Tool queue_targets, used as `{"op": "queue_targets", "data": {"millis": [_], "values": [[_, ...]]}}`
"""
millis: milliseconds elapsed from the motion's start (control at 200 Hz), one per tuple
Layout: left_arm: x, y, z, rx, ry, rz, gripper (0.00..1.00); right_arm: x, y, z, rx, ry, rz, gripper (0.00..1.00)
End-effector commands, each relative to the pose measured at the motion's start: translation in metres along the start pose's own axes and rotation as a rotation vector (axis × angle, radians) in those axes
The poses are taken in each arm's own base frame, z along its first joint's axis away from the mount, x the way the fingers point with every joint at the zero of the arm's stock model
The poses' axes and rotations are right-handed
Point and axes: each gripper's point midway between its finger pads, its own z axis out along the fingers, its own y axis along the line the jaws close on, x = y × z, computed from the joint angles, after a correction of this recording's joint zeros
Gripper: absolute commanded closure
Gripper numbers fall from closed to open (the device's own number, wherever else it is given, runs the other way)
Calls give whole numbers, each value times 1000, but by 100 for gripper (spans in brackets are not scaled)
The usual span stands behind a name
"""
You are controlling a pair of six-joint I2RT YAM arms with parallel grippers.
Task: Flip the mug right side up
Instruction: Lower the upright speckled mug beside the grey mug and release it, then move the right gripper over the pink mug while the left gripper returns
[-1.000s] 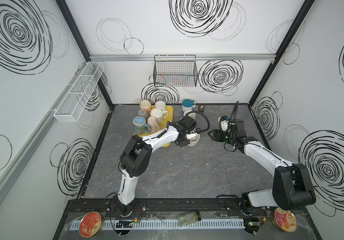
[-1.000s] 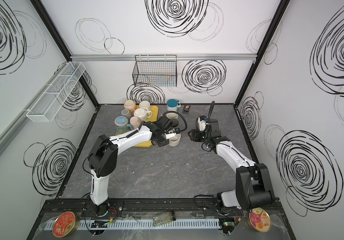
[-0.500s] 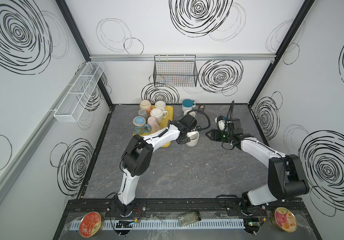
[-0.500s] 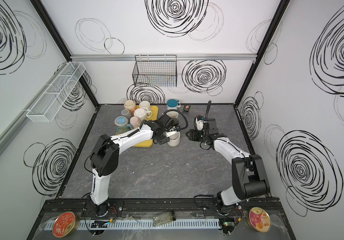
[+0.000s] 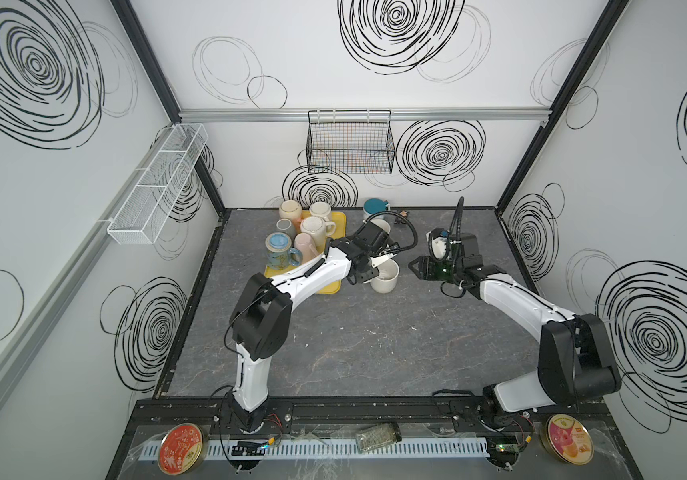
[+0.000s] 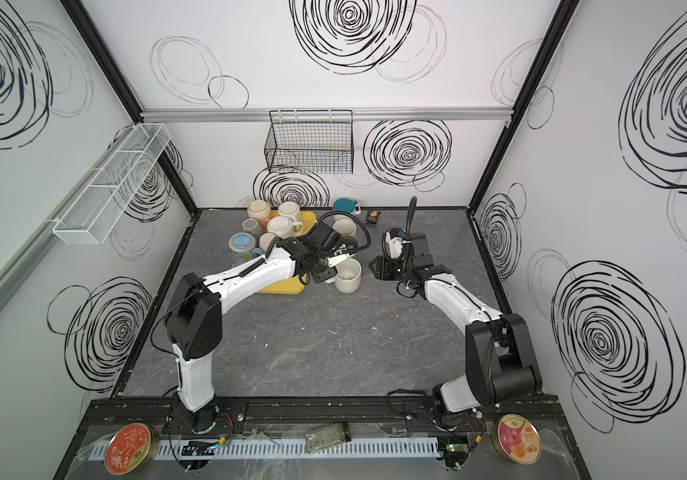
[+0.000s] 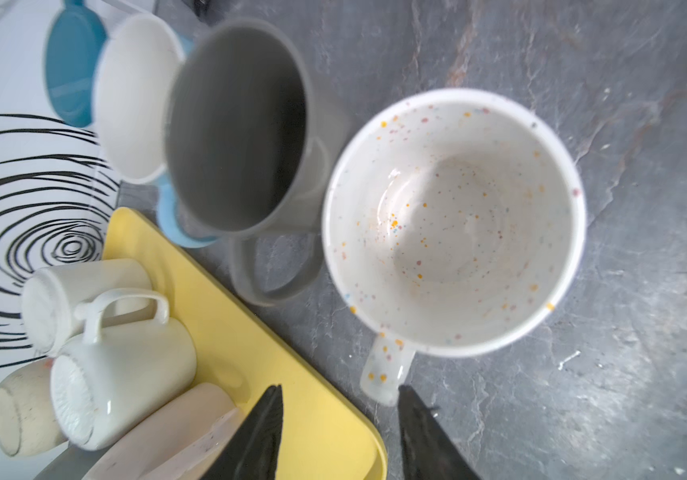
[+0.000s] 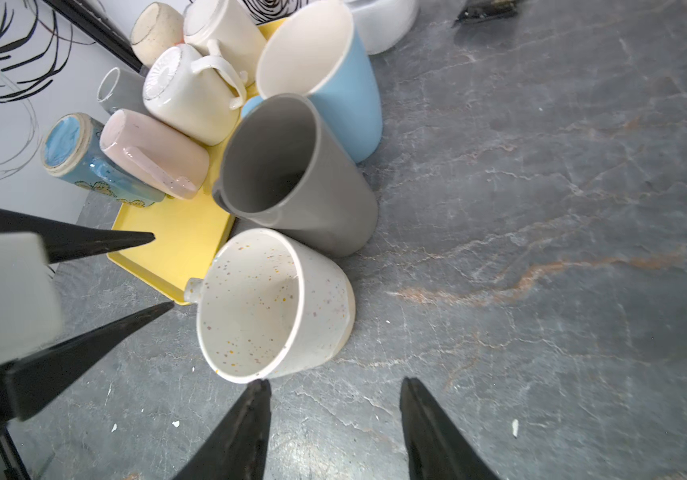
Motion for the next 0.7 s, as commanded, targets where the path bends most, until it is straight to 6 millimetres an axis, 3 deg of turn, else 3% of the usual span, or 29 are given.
{"op": "queue_targets", "data": {"millis": [0, 130, 330, 490, 695], "values": [[-7, 31, -40, -44, -136, -118, 51, -20, 22, -6, 22, -44, -102, 46], [19, 48, -58, -44, -192, -247, 50, -27, 50, 7, 21, -40, -188, 45], [76, 74, -81, -80, -268, -521, 49, -33, 97, 44, -34, -9, -266, 45], [131, 90, -95, -152, -317, -785, 47, -34, 142, 88, -76, 36, -362, 45], [200, 98, -105, -226, -358, -1114, 45, -29, 172, 151, -107, 107, -439, 41]]}}
